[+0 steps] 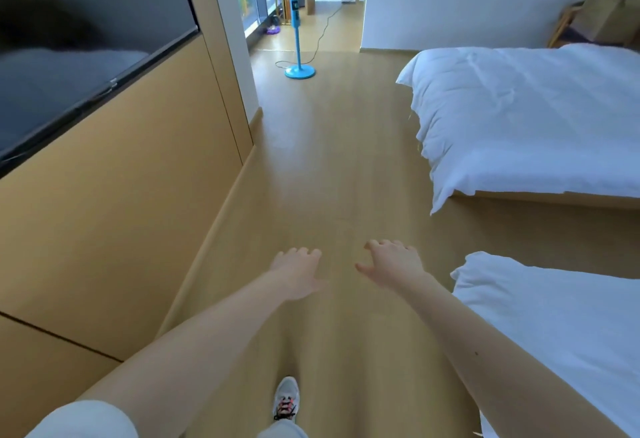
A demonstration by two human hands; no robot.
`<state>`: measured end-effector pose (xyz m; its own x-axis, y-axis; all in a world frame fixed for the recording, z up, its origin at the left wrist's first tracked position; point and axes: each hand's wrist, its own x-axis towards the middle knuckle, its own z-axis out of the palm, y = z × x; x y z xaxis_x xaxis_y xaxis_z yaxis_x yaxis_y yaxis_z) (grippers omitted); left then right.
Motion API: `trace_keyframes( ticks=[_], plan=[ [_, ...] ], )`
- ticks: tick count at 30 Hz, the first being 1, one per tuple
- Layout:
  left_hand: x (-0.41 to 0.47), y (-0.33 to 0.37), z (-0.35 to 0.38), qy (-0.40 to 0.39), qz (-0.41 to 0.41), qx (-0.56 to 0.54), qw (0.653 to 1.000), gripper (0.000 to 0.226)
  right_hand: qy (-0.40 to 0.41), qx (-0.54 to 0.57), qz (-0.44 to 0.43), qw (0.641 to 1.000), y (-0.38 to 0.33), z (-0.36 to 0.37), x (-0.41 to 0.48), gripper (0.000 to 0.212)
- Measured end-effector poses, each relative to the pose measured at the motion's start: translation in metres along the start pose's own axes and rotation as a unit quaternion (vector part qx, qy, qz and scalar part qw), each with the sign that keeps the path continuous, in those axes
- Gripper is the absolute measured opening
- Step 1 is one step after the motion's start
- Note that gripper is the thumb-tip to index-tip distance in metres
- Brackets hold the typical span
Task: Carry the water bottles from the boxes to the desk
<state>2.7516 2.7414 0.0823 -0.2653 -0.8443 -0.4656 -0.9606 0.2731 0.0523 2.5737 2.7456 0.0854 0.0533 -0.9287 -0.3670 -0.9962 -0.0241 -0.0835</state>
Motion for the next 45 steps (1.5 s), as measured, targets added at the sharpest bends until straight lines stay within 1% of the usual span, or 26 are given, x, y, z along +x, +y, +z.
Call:
trace_keyframes(
  ticks=[4,9,11,14,19,24,29,34,37,45],
  plan=[
    [0.033,-0.045,-0.029,0.004,0.025,-0.01,1.0,0.057,-0.004,-0.011,-0.001,1.0,-0.031,-0.022,0.049,0.056],
    [0.081,-0.109,-0.071,0.018,0.023,-0.009,1.0,0.055,0.001,0.007,-0.018,1.0,-0.072,-0.051,0.104,0.055],
    [0.108,-0.125,-0.086,0.027,0.025,0.001,0.999,0.055,0.012,0.005,-0.008,1.0,-0.075,-0.062,0.121,0.054],
    [0.14,-0.13,-0.099,0.029,0.044,-0.004,0.999,0.054,0.012,-0.004,0.017,1.0,-0.07,-0.073,0.145,0.054],
    [0.183,-0.122,-0.118,0.022,0.079,0.003,0.997,0.054,-0.003,-0.004,0.034,0.999,-0.059,-0.082,0.183,0.054],
    [0.239,-0.109,-0.138,0.003,0.09,0.026,0.996,0.053,-0.013,-0.002,0.034,0.999,-0.026,-0.091,0.238,0.055],
    [0.306,-0.08,-0.17,-0.024,0.074,0.044,0.996,0.053,-0.017,0.012,0.022,1.0,0.026,-0.114,0.305,0.056],
    [0.37,-0.041,-0.214,-0.015,0.069,0.058,0.996,0.051,-0.011,0.032,0.007,0.999,0.083,-0.142,0.363,0.055],
    [0.401,-0.019,-0.225,-0.03,0.061,0.062,0.996,0.051,-0.022,0.034,-0.003,0.999,0.113,-0.155,0.394,0.055],
    [0.459,0.014,-0.248,-0.047,0.053,0.066,0.995,0.053,-0.031,0.049,-0.015,0.998,0.161,-0.171,0.446,0.054]
  ],
)
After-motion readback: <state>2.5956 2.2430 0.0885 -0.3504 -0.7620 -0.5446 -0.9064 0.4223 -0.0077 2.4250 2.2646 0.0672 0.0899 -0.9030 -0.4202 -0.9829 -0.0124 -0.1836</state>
